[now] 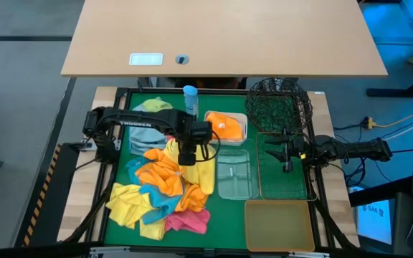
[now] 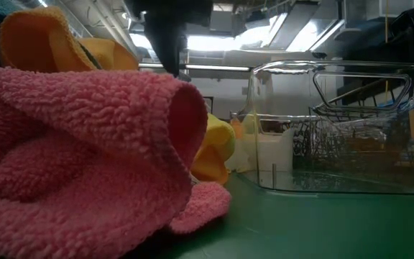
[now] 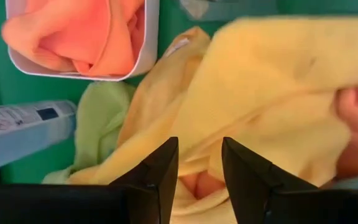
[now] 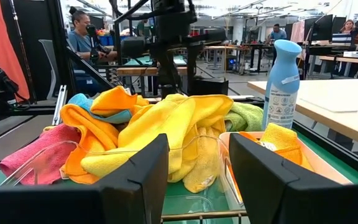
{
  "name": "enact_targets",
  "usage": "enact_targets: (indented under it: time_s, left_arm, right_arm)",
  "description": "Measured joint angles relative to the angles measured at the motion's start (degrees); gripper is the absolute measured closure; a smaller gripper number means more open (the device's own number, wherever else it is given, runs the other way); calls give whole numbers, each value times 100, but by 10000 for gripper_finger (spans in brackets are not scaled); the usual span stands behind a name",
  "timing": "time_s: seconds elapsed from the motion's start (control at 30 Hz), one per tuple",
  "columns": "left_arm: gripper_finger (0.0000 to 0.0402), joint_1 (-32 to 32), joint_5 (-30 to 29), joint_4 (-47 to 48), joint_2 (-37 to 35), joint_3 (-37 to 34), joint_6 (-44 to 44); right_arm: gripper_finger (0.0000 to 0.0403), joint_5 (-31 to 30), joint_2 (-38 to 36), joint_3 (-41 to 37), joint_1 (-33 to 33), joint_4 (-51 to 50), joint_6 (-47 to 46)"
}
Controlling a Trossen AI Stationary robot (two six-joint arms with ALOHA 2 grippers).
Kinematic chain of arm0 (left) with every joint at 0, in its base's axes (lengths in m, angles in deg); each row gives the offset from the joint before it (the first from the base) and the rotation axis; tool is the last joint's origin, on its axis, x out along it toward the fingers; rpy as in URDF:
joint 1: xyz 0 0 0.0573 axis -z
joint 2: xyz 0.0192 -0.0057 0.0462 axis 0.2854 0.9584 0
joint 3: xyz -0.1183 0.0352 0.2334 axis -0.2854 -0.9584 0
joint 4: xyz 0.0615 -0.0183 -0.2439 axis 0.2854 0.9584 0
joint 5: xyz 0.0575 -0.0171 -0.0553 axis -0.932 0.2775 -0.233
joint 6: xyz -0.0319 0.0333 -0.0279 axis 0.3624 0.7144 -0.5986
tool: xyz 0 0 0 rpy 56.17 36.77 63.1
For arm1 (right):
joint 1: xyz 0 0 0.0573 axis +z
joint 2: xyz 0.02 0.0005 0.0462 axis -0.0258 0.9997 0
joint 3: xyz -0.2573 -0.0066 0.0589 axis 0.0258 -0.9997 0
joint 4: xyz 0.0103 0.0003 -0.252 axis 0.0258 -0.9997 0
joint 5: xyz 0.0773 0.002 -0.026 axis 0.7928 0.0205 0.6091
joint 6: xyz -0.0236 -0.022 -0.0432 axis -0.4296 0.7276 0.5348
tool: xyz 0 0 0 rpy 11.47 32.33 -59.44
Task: Sort microfiber towel by color & place in baskets
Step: Put the yellow towel into the gold wire basket
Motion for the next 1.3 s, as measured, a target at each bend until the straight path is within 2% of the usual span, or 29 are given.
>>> enact_targets:
  time_s: [0.17,0.33,0.53,0.7,1.03,1.13,1.3]
  left_arm:
    - [284,134,-324,164,0,-4,500]
    - [284,178,-346,181,0,-8,829]
    - [284,176,-738,131,0,-335,899]
    - [284,174,-1165,-210,4,-728,1130]
    - [287,159,-1210,-1128,4,-1101,1476]
    - [312,154,-1189,-1291,4,-1104,1451]
    - [391,156,-816,-1458,4,-1104,1374]
  right_arm:
    - [233,0,0,0,0,0,0]
    - [233,0,0,0,0,-2,0]
    - [233,0,0,0,0,-2,0]
    - [233,1,0,0,0,-2,0]
    - [233,2,0,0,2,69,0]
    - [233,1,-2,0,0,102,0]
    - [233,2,-2,0,1,237,-2]
